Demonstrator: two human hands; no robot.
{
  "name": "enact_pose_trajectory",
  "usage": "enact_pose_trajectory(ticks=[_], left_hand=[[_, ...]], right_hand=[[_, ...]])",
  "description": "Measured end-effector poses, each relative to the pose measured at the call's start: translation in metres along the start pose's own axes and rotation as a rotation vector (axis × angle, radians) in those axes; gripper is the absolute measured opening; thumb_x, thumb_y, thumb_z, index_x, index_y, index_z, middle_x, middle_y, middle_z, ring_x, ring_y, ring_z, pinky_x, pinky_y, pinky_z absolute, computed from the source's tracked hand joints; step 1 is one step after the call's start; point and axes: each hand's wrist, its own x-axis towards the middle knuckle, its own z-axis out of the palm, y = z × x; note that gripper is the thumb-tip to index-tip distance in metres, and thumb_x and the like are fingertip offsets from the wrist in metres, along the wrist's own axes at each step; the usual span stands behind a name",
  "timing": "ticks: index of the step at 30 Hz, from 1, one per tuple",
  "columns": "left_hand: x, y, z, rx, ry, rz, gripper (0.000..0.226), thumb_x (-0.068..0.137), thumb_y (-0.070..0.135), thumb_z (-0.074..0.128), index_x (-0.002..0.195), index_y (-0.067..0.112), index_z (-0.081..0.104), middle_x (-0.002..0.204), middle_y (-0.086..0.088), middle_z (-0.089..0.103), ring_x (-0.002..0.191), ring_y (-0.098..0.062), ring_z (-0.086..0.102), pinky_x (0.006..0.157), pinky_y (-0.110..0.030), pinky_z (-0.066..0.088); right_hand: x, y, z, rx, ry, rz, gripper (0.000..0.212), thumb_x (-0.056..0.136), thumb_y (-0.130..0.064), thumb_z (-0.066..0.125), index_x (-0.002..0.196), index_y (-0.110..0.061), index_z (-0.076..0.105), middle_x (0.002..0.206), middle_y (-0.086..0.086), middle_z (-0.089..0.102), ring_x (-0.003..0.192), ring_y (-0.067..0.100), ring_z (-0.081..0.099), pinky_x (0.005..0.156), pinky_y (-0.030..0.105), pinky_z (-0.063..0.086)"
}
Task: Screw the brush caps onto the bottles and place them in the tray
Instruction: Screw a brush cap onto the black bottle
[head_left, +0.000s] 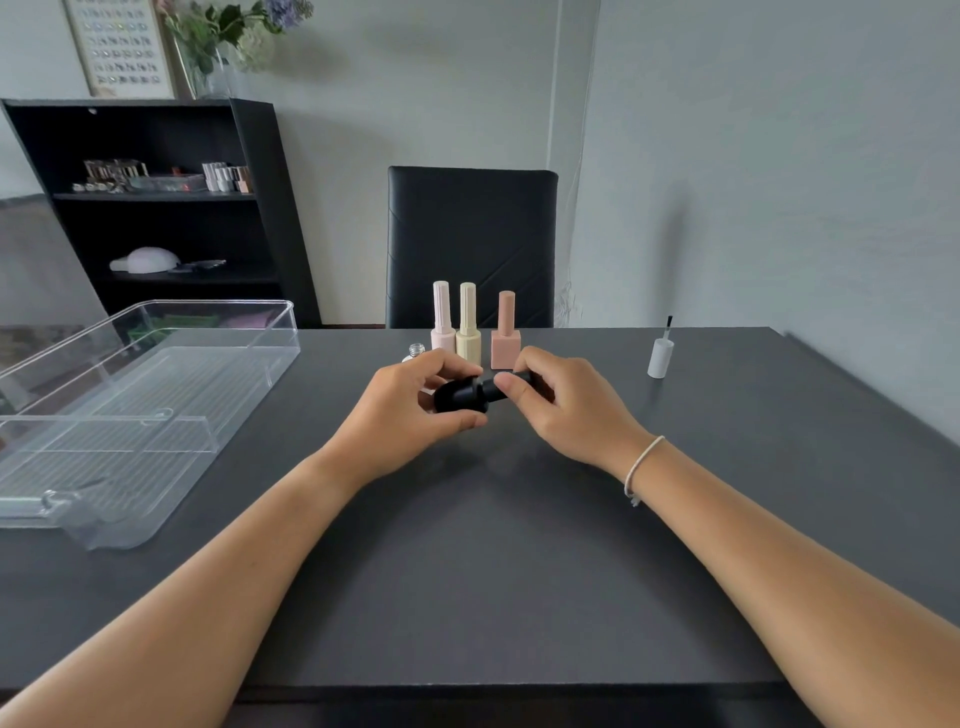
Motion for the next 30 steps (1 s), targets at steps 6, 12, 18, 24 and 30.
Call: enact_pose_trajectory(ticks=[6,12,18,24,30], left_hand=[[-0.0004,-0.0015,0.001,0.001,-0.014,-0.006,0.037,0.069,0.023,0.078,0.097,0.039,0.06,0.091,0.021,0.062,0.089,0.001,0.06,0.07,-0.007,0.047],[-0.0002,-0.0019,0.0,0.015,-0.005,-0.006,0.036,0.07,0.025,0.078,0.097,0.039,0.059,0.094,0.02,0.062,0.091,0.0,0.059,0.07,-0.008,0.047],[-0.0002,-0.0017,0.001,0.017,-0.016,-0.011,0.037,0.071,0.023,0.077,0.099,0.038,0.059,0.096,0.021,0.061,0.092,-0.001,0.059,0.07,-0.008,0.047],[-0.0006,-0.0012,0.0029,0.0,-0.014,0.002,0.038,0.069,0.023,0.079,0.094,0.043,0.059,0.092,0.023,0.062,0.091,0.004,0.058,0.071,-0.008,0.047],[0.0005,-0.004,0.0013,0.007,0.01,0.004,0.037,0.068,0.025,0.079,0.095,0.042,0.06,0.093,0.019,0.064,0.091,0.001,0.059,0.073,-0.011,0.049]], right_hand=[[-0.0001,-0.0009,0.0005,0.007,-0.003,0.062,0.044,0.091,-0.045,0.041,0.054,-0.021,0.041,0.045,-0.008,0.037,0.042,0.008,0.039,0.045,0.016,0.025],[-0.0016,0.0019,-0.0031,0.06,-0.005,0.015,0.018,0.088,-0.034,0.054,0.085,-0.016,0.05,0.063,-0.006,0.049,0.054,0.011,0.044,0.053,0.023,0.036],[-0.0008,0.001,-0.0011,0.059,0.025,0.011,0.022,0.089,-0.03,0.053,0.071,-0.023,0.045,0.051,-0.01,0.042,0.047,0.008,0.04,0.048,0.017,0.031],[-0.0012,-0.0018,-0.0022,0.067,0.001,0.076,0.047,0.093,-0.042,0.039,0.053,-0.02,0.048,0.046,-0.003,0.04,0.045,0.011,0.038,0.05,0.027,0.032],[-0.0029,-0.0011,-0.0048,0.058,0.002,0.032,0.02,0.089,-0.036,0.053,0.081,-0.018,0.048,0.06,-0.009,0.045,0.053,0.01,0.041,0.053,0.026,0.034]])
